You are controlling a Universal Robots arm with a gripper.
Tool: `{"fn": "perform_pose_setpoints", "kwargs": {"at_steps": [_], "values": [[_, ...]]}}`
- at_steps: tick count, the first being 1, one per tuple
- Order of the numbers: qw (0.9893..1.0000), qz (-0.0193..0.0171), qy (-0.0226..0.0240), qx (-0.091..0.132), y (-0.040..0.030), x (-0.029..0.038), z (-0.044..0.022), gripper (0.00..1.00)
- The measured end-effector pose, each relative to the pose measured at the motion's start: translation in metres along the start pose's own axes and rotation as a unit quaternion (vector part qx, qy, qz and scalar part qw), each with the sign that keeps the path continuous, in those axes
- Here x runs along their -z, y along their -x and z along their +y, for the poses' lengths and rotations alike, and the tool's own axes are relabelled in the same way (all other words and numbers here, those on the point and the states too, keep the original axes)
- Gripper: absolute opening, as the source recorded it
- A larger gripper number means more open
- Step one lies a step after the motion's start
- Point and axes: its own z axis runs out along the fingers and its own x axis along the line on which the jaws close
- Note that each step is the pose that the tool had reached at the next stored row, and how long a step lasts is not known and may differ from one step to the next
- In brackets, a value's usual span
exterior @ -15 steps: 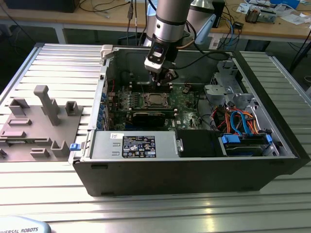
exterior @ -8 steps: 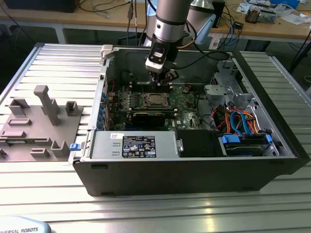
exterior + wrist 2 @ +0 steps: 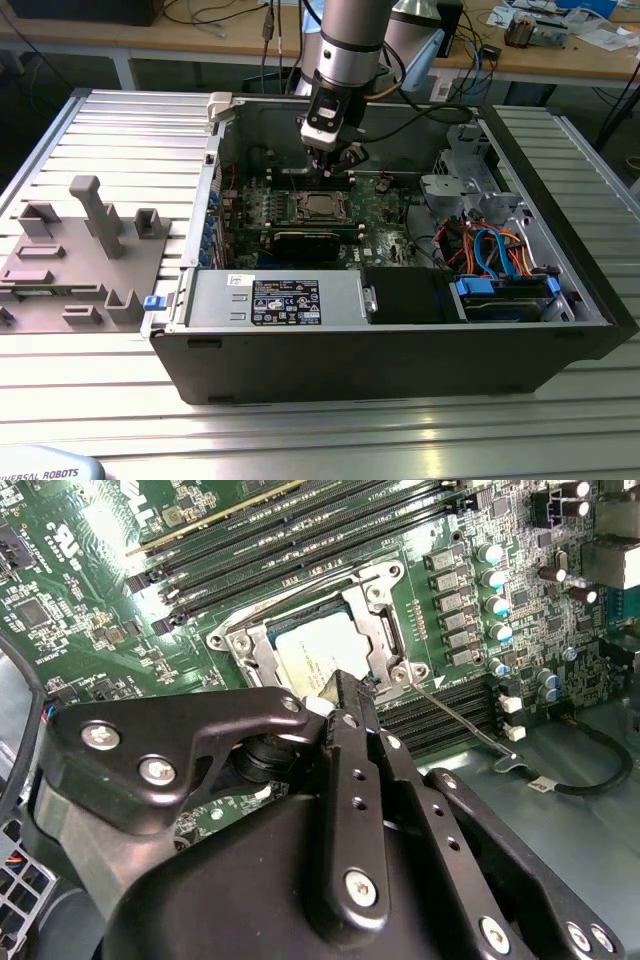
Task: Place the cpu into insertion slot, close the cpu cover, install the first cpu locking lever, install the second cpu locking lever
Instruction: 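Install the first cpu locking lever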
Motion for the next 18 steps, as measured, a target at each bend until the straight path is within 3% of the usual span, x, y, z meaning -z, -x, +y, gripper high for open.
{"fn": "perform_pose_setpoints", "kwargs": {"at_steps": [18], "values": [[0.9994, -0.0022, -0.0016, 0.034, 0.0000, 0.0000, 0.0000, 0.11]]}}
